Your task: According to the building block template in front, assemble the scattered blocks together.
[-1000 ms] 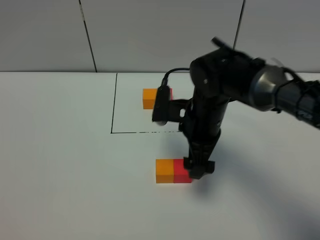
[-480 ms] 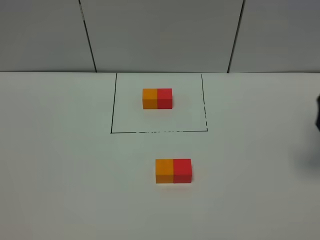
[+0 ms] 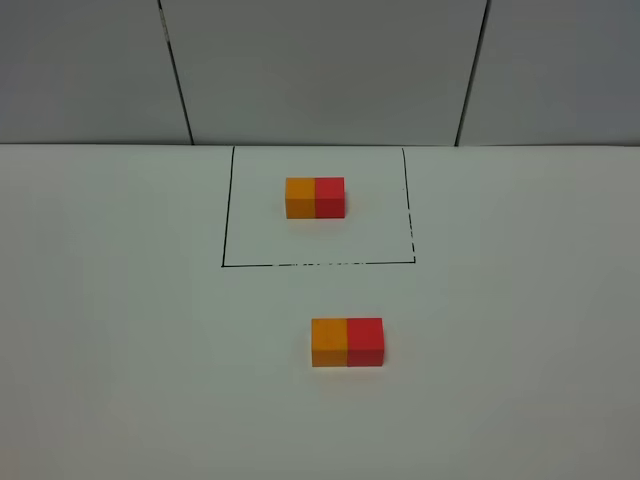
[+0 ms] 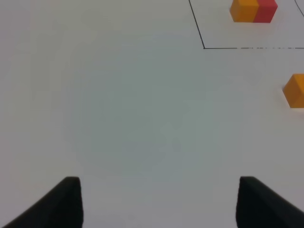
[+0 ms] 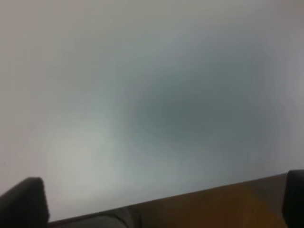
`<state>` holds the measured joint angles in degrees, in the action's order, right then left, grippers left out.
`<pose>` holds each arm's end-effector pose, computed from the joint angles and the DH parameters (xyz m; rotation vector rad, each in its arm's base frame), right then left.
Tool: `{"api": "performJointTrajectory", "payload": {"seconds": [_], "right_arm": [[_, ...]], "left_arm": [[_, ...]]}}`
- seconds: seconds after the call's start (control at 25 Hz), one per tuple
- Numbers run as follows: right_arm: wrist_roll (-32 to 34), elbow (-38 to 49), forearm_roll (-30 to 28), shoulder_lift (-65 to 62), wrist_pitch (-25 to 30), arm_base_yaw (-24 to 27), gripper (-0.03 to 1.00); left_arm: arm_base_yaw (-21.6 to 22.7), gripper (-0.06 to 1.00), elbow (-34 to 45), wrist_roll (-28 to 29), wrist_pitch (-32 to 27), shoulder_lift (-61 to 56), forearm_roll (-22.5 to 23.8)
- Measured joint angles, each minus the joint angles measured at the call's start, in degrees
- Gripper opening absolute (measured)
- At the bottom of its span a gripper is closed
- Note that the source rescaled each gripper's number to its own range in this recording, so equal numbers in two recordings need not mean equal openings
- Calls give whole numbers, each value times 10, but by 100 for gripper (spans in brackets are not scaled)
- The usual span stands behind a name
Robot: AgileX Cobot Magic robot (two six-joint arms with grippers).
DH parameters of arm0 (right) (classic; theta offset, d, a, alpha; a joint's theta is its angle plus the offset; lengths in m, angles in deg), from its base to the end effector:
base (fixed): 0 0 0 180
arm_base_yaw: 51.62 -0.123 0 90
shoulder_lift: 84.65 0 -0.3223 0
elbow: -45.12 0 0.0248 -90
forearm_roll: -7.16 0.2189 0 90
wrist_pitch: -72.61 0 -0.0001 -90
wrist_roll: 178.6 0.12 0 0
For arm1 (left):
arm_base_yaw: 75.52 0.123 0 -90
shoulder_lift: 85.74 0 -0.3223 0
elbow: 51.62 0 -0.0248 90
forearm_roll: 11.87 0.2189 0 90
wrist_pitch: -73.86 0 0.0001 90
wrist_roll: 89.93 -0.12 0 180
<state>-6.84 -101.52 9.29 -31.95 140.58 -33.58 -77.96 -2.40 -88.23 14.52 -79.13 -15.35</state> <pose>0.0715 -0.0189 0.3113 0.2378 2.6798 -0.0917 -0.0447 -0.0044 0.2526 0.0152 2.0106 -0.1184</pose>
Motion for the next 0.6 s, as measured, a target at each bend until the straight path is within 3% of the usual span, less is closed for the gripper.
{"api": "performJointTrajectory", "payload": {"seconds": [0.12, 0.24, 0.6], "right_arm": [[2, 49, -15, -109, -2, -12, 100], [2, 82, -21, -186, -15, -60, 100], [26, 99, -9, -295, -25, -133, 100]], "left_arm": [[0, 53, 0, 0, 0, 0, 0], [0, 53, 0, 0, 0, 0, 0], [0, 53, 0, 0, 0, 0, 0]]}}
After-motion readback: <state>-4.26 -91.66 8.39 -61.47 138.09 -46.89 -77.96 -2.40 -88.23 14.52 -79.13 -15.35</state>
